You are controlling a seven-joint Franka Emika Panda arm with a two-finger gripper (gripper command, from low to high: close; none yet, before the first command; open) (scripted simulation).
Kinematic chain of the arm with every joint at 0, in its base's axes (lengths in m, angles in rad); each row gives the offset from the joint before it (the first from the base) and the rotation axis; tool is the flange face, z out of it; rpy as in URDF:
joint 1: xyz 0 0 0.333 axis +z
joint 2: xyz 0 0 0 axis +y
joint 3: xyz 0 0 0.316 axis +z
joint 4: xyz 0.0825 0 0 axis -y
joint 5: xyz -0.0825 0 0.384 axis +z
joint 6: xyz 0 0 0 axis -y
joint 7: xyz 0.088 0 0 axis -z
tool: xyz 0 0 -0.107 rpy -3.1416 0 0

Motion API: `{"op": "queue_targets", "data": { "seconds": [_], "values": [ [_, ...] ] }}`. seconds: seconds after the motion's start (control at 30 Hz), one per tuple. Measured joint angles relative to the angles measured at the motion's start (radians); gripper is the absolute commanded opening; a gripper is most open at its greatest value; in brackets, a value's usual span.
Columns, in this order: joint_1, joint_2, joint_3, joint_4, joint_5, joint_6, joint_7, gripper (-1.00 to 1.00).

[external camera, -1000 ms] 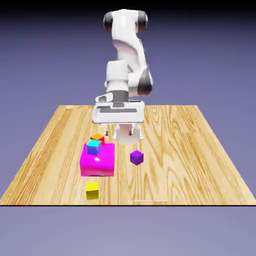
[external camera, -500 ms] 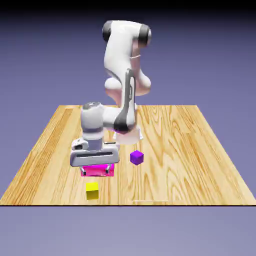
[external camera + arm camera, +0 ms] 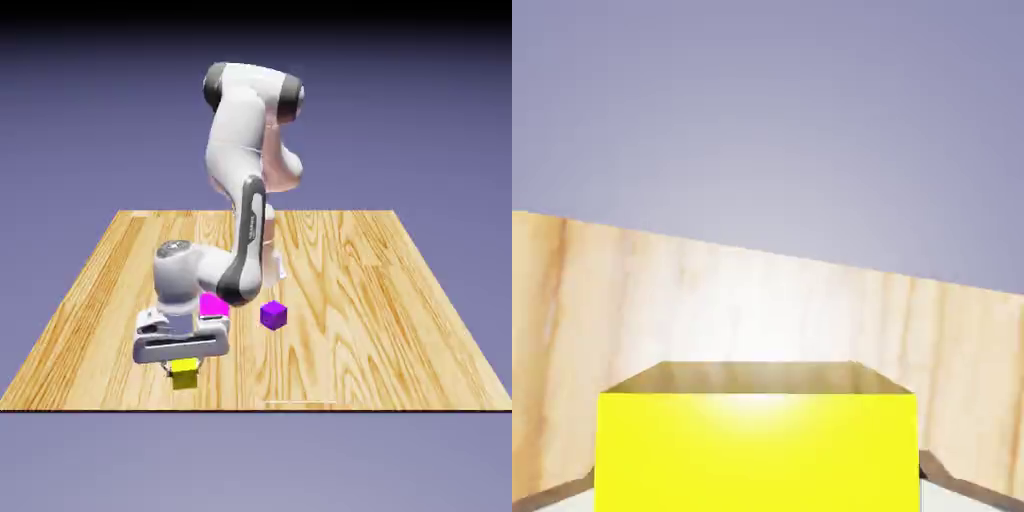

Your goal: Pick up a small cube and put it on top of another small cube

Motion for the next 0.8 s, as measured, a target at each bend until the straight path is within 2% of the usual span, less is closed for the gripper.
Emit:
{"op": "queue_targets", "data": {
  "seconds": [0.8],
  "values": [
    [-0.857, -0.861, 0.593, -0.438, -0.224, -0.43, -0.651, -1.0]
  ]
}}
